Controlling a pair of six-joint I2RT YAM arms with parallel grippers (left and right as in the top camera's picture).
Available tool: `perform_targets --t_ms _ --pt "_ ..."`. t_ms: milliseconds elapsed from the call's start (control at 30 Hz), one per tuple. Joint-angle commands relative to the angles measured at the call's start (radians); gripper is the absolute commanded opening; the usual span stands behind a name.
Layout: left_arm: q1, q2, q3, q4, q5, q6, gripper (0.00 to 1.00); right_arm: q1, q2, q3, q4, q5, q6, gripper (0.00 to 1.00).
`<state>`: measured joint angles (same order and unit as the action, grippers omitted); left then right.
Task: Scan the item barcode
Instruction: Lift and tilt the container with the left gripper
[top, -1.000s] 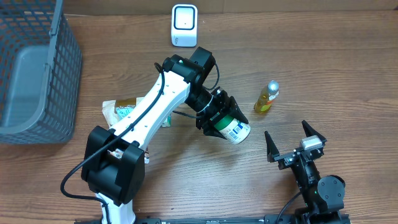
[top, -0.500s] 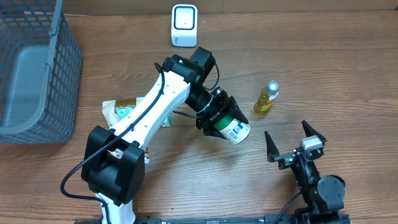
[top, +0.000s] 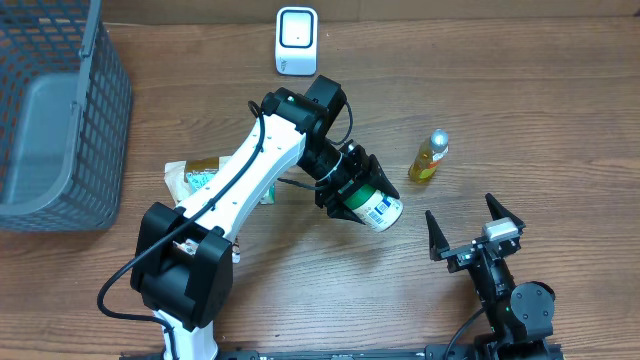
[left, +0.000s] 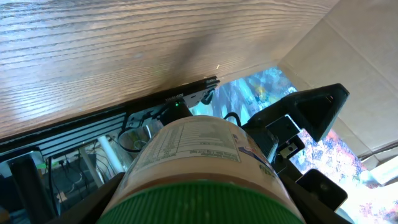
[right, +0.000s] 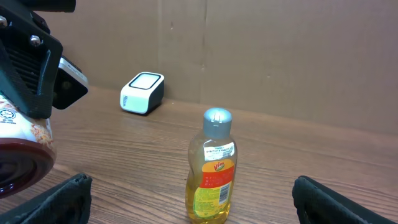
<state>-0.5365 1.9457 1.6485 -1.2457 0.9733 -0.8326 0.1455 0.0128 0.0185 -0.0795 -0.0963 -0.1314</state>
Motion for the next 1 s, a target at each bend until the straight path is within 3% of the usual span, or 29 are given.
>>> perform_targets --t_ms 0,967 --pt "0.002 -0.005 0.024 -0.003 0.048 -0.010 0.12 -0.003 -0.010 -0.011 0.003 0.006 0.003 1.00" --pt "0.002 -0.005 0.024 -0.004 0.068 -0.036 0.12 -0.003 -0.010 -0.011 0.003 0.006 0.003 1.00"
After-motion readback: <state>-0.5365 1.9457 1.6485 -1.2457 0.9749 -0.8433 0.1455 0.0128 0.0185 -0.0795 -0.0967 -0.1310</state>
